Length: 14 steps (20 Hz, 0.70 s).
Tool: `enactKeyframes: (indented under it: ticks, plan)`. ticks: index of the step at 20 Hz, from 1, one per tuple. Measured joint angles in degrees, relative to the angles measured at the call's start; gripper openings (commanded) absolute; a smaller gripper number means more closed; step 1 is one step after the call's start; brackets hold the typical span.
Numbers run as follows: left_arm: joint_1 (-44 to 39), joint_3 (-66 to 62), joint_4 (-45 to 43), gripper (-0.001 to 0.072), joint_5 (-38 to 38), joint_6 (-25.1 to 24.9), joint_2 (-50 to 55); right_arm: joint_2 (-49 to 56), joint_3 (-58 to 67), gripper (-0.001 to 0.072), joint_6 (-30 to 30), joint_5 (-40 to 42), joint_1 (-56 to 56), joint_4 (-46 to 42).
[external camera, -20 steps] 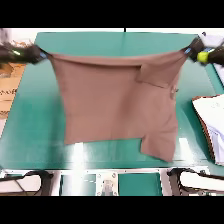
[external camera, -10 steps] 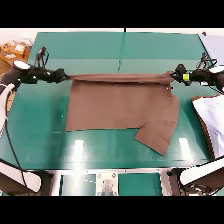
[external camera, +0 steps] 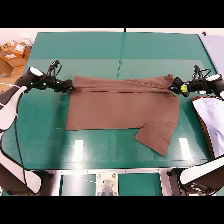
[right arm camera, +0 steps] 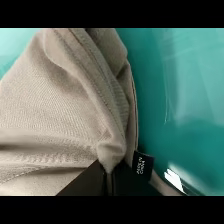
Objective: Fold the shirts.
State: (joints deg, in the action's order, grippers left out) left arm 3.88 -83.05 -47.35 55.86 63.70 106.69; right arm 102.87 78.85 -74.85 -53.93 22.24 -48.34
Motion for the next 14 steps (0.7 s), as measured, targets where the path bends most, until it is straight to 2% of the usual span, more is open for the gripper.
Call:
enactKeyframes:
  ticks: [1, 4, 6, 7, 9, 10, 11, 14]
  plan:
    - [-0.1, -0.4, -0.9, 0.0502, 1.2, 0.8, 0.0, 0.0, 0.4, 0.0333, 0.0, -0.7, 0.0, -0.2]
    - [-0.4, -3.8, -5.0, 0.0514, 7.6, 4.3, 0.0, 0.0, 3.4, 0.032, 0.1, -4.9, 1.2, -0.4]
    - [-0.3, -7.9, -10.6, 0.0513, 14.1, 7.6, -0.1, -0.3, 5.5, 0.0109, -0.5, -9.8, 3.1, -0.5]
    - [-0.5, -10.1, -13.2, 0.0513, 17.4, 9.2, -0.1, -0.7, 6.2, 0.0041, -1.0, -12.2, 4.3, -0.7]
    - [-0.5, -14.6, -19.1, 0.0501, 24.4, 12.1, -0.1, -1.9, 6.8, 0.0017, -1.6, -16.1, 6.9, -0.8]
    - [-0.5, -16.7, -21.4, 0.0297, 27.1, 13.2, -0.2, -2.8, 6.8, 0.0017, -1.9, -17.9, 8.2, -0.9]
    - [-0.4, -18.6, -23.1, 0.0017, 30.0, 14.1, -0.5, -4.0, 6.4, 0.0016, -2.0, -19.3, 9.3, -0.9]
    - [-0.6, -21.7, -26.0, 0.0023, 35.3, 16.0, -1.9, -9.5, 2.3, 0.0016, -2.4, -21.8, 12.1, -1.0]
